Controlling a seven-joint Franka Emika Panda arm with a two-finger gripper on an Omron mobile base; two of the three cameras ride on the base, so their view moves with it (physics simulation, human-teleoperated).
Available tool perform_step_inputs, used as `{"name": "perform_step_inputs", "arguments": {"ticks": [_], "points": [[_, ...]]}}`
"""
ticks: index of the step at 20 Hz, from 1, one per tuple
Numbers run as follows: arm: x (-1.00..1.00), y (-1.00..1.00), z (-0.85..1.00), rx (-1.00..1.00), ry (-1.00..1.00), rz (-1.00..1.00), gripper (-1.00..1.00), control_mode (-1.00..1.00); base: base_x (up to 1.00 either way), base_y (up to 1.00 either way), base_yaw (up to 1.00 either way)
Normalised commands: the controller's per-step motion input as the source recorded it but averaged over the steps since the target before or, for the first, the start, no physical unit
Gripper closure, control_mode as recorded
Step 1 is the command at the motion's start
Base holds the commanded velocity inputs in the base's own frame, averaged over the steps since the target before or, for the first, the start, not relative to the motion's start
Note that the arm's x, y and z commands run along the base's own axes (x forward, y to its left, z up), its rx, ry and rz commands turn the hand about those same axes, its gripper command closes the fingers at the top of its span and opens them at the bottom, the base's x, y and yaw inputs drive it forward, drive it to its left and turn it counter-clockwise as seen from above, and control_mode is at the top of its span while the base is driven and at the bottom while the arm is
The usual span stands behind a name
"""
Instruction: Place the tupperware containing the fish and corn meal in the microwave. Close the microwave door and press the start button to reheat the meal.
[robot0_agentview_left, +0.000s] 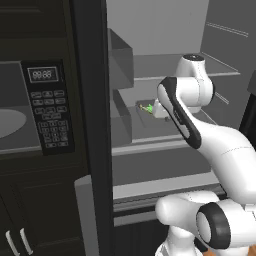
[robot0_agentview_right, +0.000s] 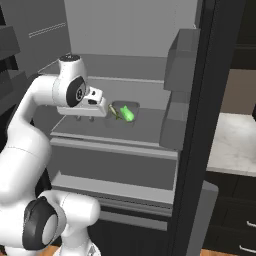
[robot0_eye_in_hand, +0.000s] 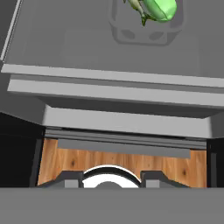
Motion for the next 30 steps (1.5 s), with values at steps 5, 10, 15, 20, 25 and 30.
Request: {"name": "perform_step_inputs", "arguments": {"ticks": [5, 10, 15, 20, 25, 30], "points": [[-0.07, -0.06, -0.18, 0.00, -0.09, -0.06, -1.00, -1.00, 0.00, 0.00, 0.00], [-0.02, -0.14, -0.35, 0.06, -0.19, -0.25, -1.00, -1.00, 0.00, 0.00, 0.00], [0.00, -0.13, -0.17, 0.15, -0.25, -0.34, -1.00, -1.00, 0.00, 0.00, 0.00], [0.07, -0.19, 0.00, 0.21, -0.19, -0.25, -1.00, -1.00, 0.00, 0.00, 0.00], [0.26, -0.39, 0.00, 0.22, -0.02, -0.09, -1.00, -1.00, 0.00, 0.00, 0.00], [0.24, -0.18, 0.00, 0.09, 0.03, 0.00, -1.00, -1.00, 0.00, 0.00, 0.00]]}}
